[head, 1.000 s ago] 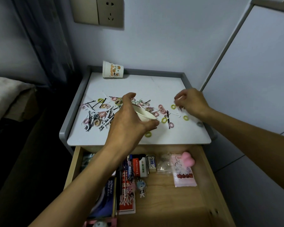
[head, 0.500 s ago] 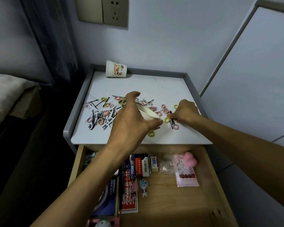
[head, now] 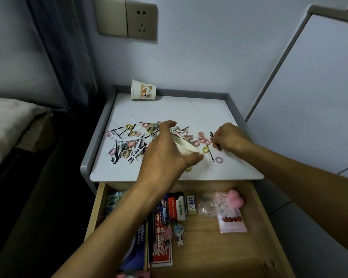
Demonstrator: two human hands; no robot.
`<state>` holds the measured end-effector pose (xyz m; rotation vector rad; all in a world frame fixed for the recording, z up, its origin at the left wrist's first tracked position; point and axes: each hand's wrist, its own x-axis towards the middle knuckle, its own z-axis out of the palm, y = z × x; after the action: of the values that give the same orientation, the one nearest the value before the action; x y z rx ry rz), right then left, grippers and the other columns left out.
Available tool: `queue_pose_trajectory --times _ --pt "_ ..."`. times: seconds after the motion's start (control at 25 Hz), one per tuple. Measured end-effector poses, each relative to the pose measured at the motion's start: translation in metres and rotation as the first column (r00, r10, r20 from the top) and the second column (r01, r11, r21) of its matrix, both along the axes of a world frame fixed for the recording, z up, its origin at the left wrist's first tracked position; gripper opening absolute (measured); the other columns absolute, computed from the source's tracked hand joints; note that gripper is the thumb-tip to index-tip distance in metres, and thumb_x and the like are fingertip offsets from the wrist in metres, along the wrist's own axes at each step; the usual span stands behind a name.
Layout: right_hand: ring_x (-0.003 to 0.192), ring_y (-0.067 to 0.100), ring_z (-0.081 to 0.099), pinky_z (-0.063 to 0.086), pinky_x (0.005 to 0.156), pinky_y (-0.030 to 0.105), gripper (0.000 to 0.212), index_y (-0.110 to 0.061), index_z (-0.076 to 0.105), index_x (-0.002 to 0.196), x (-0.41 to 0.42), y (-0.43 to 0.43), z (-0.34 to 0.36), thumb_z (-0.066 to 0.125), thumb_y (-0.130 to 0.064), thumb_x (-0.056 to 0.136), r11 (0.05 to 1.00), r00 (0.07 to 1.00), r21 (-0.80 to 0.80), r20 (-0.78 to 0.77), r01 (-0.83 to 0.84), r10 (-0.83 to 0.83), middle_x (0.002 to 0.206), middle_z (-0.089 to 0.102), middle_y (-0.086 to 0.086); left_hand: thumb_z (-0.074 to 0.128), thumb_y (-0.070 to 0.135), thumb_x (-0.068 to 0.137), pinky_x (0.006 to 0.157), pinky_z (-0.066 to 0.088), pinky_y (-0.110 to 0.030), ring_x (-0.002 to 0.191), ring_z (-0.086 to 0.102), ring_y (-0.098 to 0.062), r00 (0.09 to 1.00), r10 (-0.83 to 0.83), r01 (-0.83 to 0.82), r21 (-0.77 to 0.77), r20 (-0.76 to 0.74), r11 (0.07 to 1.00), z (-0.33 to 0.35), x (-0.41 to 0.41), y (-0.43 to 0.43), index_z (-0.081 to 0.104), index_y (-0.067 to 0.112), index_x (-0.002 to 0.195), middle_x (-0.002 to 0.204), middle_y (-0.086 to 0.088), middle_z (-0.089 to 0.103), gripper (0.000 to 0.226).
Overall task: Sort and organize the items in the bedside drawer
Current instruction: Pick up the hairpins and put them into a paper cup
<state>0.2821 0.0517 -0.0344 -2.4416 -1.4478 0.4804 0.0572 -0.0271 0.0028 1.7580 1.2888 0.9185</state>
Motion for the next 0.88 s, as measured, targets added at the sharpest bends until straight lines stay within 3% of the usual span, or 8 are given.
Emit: queue_pose_trajectory --times 0.12,0.24,0.44,0.52,0.6,0.72,0.8,0.88 --pt "0.068 0.014 0.066 0.051 0.056 0.023 0.013 -0.009 0.070 0.101 0.000 -0.020 0.021 0.063 -0.017 0.095 0.977 0.981 0.187 -0.150 -0.097 0.126 0.084 0.070 0.004 0.087 0.038 0.067 0.074 0.044 -0.017 0.100 0.053 -0.013 0.999 -0.035 0.035 0.007 -0.031 0.999 -0.002 0.004 -0.001 0.030 0.028 0.142 0.119 0.004 0.056 0.094" --pt "0.068 0.008 0.064 0.051 0.059 0.014 0.016 -0.014 0.073 0.106 -0.008 -0.046 0.048 0.061 -0.015 0.095 0.898 0.921 0.315 -0.139 -0.307 0.364 0.085 0.069 -0.008 0.087 0.036 0.067 0.084 0.043 -0.026 0.112 0.054 -0.018 0.991 -0.101 0.103 0.019 -0.094 0.995 -0.005 0.009 -0.006 0.024 0.027 0.146 0.129 0.001 0.056 0.102" --pt "0.075 0.008 0.066 0.050 0.066 0.019 0.013 -0.024 0.078 0.095 -0.038 -0.072 0.067 0.073 -0.017 0.086 0.690 0.671 0.191 -0.161 -0.698 0.724 0.086 0.075 -0.009 0.089 0.028 0.065 0.083 0.047 -0.024 0.102 0.058 -0.013 0.980 -0.158 0.162 0.021 -0.118 0.987 -0.009 0.010 -0.008 0.019 0.025 0.149 0.113 0.009 0.061 0.109" --pt "0.073 0.005 0.065 0.050 0.066 0.020 0.015 -0.022 0.078 0.096 -0.050 -0.074 0.064 0.074 -0.015 0.084 0.646 0.638 0.148 -0.103 -0.749 0.763 0.084 0.073 -0.009 0.089 0.024 0.065 0.080 0.046 -0.017 0.097 0.061 -0.007 0.980 -0.178 0.180 0.013 -0.094 0.984 -0.009 0.011 -0.009 0.019 0.024 0.150 0.104 0.017 0.059 0.110" --pt "0.071 0.006 0.065 0.050 0.063 0.020 0.013 -0.021 0.077 0.097 -0.049 -0.072 0.063 0.073 -0.015 0.085 0.681 0.672 0.241 -0.128 -0.692 0.729 0.085 0.072 -0.008 0.089 0.024 0.065 0.078 0.043 -0.015 0.100 0.059 -0.007 0.986 -0.149 0.150 0.016 -0.070 0.989 -0.009 0.009 -0.007 0.021 0.025 0.149 0.108 0.015 0.058 0.109" --pt "0.067 0.009 0.065 0.051 0.062 0.028 0.006 -0.020 0.076 0.091 -0.022 -0.056 0.051 0.073 -0.021 0.086 0.832 0.842 0.357 -0.183 -0.424 0.508 0.083 0.073 -0.007 0.090 0.028 0.064 0.082 0.037 -0.019 0.109 0.051 -0.012 0.997 -0.012 0.015 0.043 -0.072 0.999 -0.007 0.002 -0.001 0.025 0.026 0.147 0.123 0.007 0.055 0.106" --pt "0.067 0.009 0.064 0.052 0.067 0.033 0.008 -0.021 0.075 0.084 -0.003 -0.042 0.029 0.078 -0.028 0.082 0.929 0.939 0.205 -0.094 -0.308 0.332 0.081 0.073 -0.004 0.090 0.029 0.064 0.085 0.037 -0.021 0.110 0.051 -0.013 0.997 0.065 -0.063 0.038 -0.036 0.997 -0.005 -0.004 0.001 0.024 0.026 0.148 0.130 0.004 0.055 0.107" --pt "0.074 0.012 0.065 0.055 0.076 0.035 0.016 -0.022 0.075 0.079 0.001 -0.033 0.007 0.081 -0.037 0.077 0.971 0.972 0.036 -0.008 -0.236 0.237 0.078 0.074 -0.003 0.089 0.031 0.065 0.084 0.038 -0.023 0.104 0.049 -0.011 0.993 0.117 -0.118 0.026 0.023 0.993 -0.002 -0.010 0.002 0.021 0.025 0.149 0.123 0.005 0.054 0.108"
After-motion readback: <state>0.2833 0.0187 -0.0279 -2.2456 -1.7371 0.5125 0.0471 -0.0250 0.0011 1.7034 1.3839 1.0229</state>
